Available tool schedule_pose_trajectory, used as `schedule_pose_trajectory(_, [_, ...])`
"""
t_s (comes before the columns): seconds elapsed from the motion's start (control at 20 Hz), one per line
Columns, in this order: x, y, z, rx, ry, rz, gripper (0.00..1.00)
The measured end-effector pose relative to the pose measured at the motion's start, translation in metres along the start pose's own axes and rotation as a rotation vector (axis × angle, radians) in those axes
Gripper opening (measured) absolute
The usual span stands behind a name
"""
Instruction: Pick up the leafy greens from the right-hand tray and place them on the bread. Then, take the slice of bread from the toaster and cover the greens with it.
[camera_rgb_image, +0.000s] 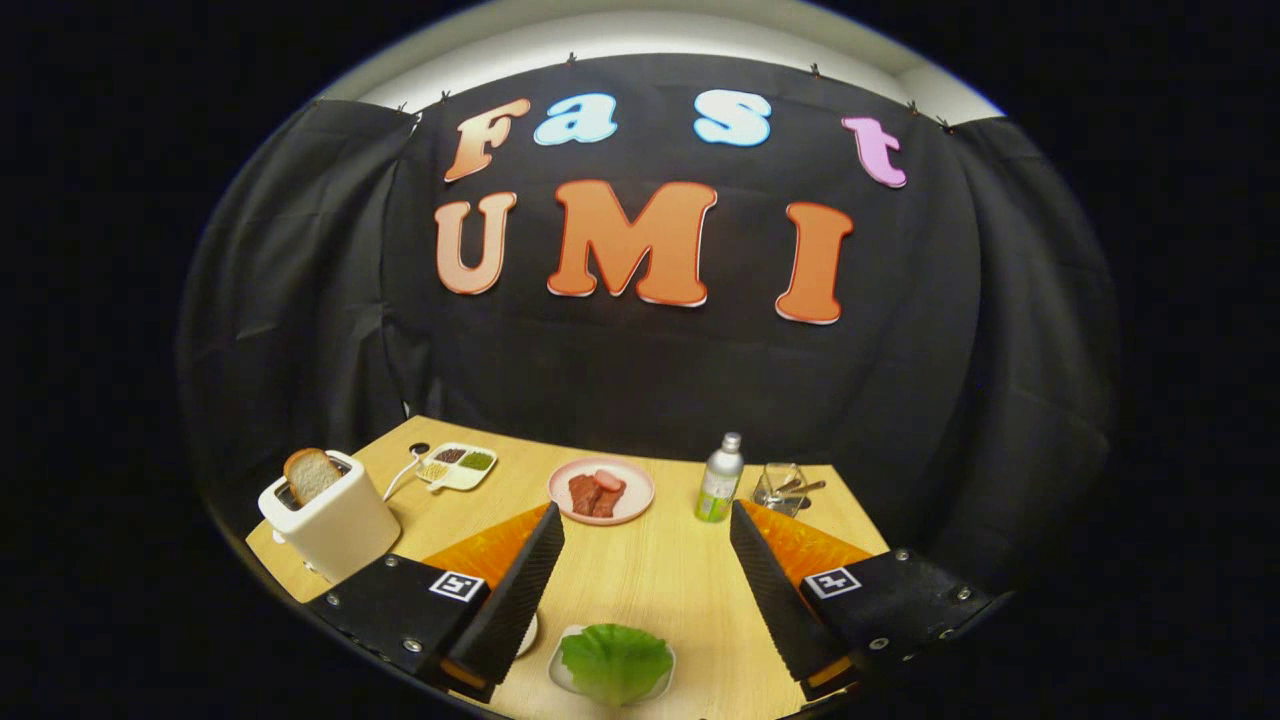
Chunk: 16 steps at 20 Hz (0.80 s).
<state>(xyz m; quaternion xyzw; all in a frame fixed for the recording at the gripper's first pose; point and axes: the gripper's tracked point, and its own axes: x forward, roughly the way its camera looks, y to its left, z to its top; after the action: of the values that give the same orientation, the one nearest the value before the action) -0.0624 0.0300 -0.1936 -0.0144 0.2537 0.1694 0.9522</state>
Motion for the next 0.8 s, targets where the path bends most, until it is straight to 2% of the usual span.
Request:
schedule_pose_trajectory(0.2, [0.017, 0.013, -0.062, -0.027, 0.158, 0.049, 1.00])
schedule_pose_trajectory(0.4, [0.034, 0.011, -0.131, -0.033, 0.325, 0.007, 0.96])
schedule_pose_trajectory(0.55, [0.035, 0.022, -0.178, -0.029, 0.468, 0.030, 0.94])
schedule_pose_trajectory(0.8, [0.045, 0.022, -0.234, -0.007, 0.653, 0.020, 0.93])
